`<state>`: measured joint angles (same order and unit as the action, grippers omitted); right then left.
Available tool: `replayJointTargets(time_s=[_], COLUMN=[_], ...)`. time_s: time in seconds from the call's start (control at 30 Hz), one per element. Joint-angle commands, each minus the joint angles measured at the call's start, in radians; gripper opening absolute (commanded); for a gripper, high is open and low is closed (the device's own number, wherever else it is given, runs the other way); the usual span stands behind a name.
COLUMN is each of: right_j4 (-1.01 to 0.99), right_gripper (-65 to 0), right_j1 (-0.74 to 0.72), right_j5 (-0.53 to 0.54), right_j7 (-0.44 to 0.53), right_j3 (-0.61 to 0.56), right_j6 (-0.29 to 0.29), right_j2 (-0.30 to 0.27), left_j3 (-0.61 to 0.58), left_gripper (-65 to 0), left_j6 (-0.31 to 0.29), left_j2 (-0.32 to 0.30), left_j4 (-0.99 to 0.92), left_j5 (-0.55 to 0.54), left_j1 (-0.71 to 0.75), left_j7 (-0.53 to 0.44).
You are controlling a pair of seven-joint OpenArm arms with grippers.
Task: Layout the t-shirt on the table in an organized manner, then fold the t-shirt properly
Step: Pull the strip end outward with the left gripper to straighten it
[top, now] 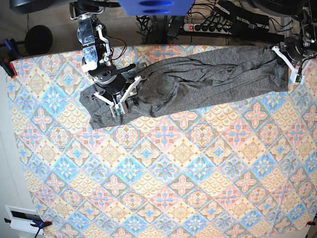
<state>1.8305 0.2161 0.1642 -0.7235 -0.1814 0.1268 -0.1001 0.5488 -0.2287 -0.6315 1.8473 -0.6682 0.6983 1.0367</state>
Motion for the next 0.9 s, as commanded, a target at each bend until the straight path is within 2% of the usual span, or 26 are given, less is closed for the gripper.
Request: replayJointTargets(time_s=[0.0,0.1,0.23,0.53,0.67,0.77,0.87], right_j4=[0.016,0.016,0.015,0.015,0.015,0.015,0.015], right_gripper=[-46.2,-46.2,-46.2,-46.2,-46.2,-46.2,-46.2], right_j1=[-0.010,-0.010,-0.010,-0.010,-0.010,-0.010,-0.010], right_j5=[0.008,0.008,0.008,0.008,0.008,0.008,0.008], right_j7=[0.023,0.023,0.023,0.023,0.023,0.023,0.023], right_j3=[0.003,0.003,0.003,0.003,0.003,0.001,0.001], right_j6=[0.001,0.001,0.001,0.001,0.001,0.001,0.001], right_j2=[0.000,0.000,0.000,0.000,0.000,0.000,0.000], left_j3=[0.011,0.012,0.015,0.170,0.264,0.302,0.302], left_gripper=[-65.0,-65.0,-64.9,-29.8,-20.0,-19.4,-19.4], left_j6=[0.004,0.004,0.007,-0.002,-0.103,-0.217,-0.301], left_j2=[-0.017,-0.014,-0.014,0.058,0.049,0.003,-0.018], left_j4=[0.010,0.010,0.010,0.007,-0.110,-0.292,-0.463], left_j5=[0.015,0.057,0.052,0.032,-0.127,-0.272,-0.344], left_j1=[0.005,0.004,0.004,0.001,0.001,-0.042,-0.096], left_j7=[0.007,0.029,0.032,0.034,0.070,0.136,0.179])
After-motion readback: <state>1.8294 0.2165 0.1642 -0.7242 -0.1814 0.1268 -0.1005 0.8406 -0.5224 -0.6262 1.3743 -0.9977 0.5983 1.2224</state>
